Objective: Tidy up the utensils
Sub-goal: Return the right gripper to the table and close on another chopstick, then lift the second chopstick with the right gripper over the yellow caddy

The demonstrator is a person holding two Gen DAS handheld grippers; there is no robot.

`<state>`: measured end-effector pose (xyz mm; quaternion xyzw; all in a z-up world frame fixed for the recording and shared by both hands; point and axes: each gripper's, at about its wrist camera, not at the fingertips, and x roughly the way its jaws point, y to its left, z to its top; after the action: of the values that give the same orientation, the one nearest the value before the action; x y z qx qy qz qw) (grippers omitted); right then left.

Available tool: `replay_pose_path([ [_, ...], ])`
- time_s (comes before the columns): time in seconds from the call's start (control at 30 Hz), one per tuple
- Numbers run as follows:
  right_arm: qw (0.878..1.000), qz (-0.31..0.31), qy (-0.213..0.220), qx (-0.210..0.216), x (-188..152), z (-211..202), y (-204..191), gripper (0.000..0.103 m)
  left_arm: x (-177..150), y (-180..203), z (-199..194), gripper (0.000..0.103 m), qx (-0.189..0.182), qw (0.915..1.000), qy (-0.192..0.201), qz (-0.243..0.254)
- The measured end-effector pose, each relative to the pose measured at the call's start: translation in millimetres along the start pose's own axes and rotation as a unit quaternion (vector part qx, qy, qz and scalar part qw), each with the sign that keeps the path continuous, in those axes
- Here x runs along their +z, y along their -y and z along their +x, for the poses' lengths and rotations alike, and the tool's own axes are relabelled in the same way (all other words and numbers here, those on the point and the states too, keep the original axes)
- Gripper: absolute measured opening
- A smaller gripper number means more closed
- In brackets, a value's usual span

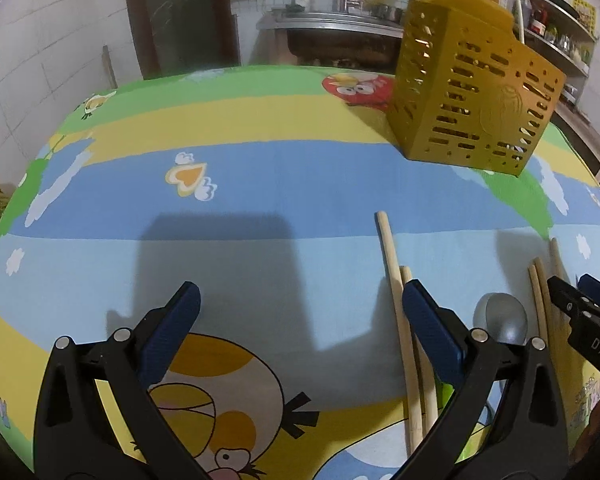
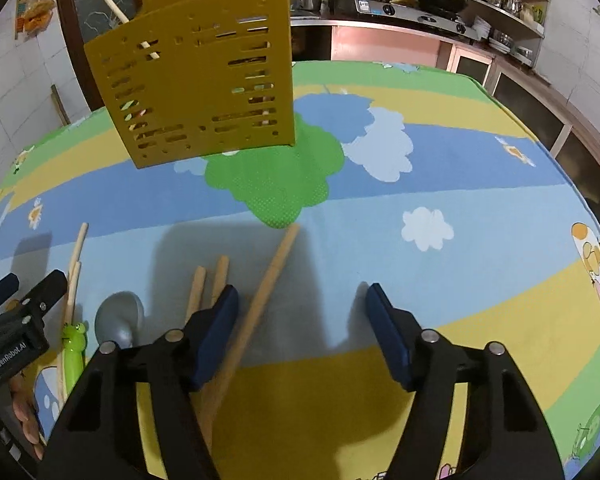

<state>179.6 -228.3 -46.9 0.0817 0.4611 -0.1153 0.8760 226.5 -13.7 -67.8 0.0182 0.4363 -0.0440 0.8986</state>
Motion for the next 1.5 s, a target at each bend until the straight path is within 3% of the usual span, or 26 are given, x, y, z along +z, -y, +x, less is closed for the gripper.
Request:
replay_pose_path([
  [0.17, 1.0, 0.0, -0.009, 0.013, -2, -6, -5, 0.037, -2, 2, 1, 0.098, 0.002, 1.0, -0.007, 0.006],
  [0.57, 0.999, 0.009, -0.011, 0.028, -7, -10, 10, 0.033, -2, 4, 4, 0.098, 0.003, 0.9999, -0.012, 0.007],
  [0.67, 1.0, 0.008, -0.011, 0.02, -8, -10, 8, 0.033, -1, 12, 5, 0.091, 0.01, 0.9996, -0.017, 0.022],
  [0.83, 0.999, 0.029, -0.015, 0.004, -5, -10, 7, 0.033, 3, 24, 3, 0.066, -0.007, 0.9991, -0.022, 0.035],
  [1.13, 0.999, 0.051, -0.004, -0.007, -6, -8, 19, 0.033, 12, 29, 7, 0.05, -0.017, 0.999, -0.023, 0.033],
  [1.2, 0.998, 0.06, 0.0, -0.008, -4, -6, 19, 0.029, 14, 28, 8, 0.044, -0.021, 0.999, -0.024, 0.033],
  [1.27, 0.998, 0.065, 0.009, -0.006, -3, -4, 20, 0.014, 16, 27, 9, 0.037, -0.026, 0.999, -0.023, 0.027],
  [1.33, 0.997, 0.072, 0.016, -0.003, -2, -3, 21, 0.008, 18, 26, 10, 0.029, -0.028, 0.9993, -0.02, 0.016],
  [1.47, 0.997, 0.07, 0.022, 0.007, 3, 1, 23, 0.006, 20, 24, 11, 0.007, -0.035, 0.9992, -0.017, 0.013],
  [1.5, 0.997, 0.073, 0.023, 0.011, 5, 1, 25, 0.006, 21, 24, 11, 0.007, -0.038, 0.9991, -0.018, 0.01],
])
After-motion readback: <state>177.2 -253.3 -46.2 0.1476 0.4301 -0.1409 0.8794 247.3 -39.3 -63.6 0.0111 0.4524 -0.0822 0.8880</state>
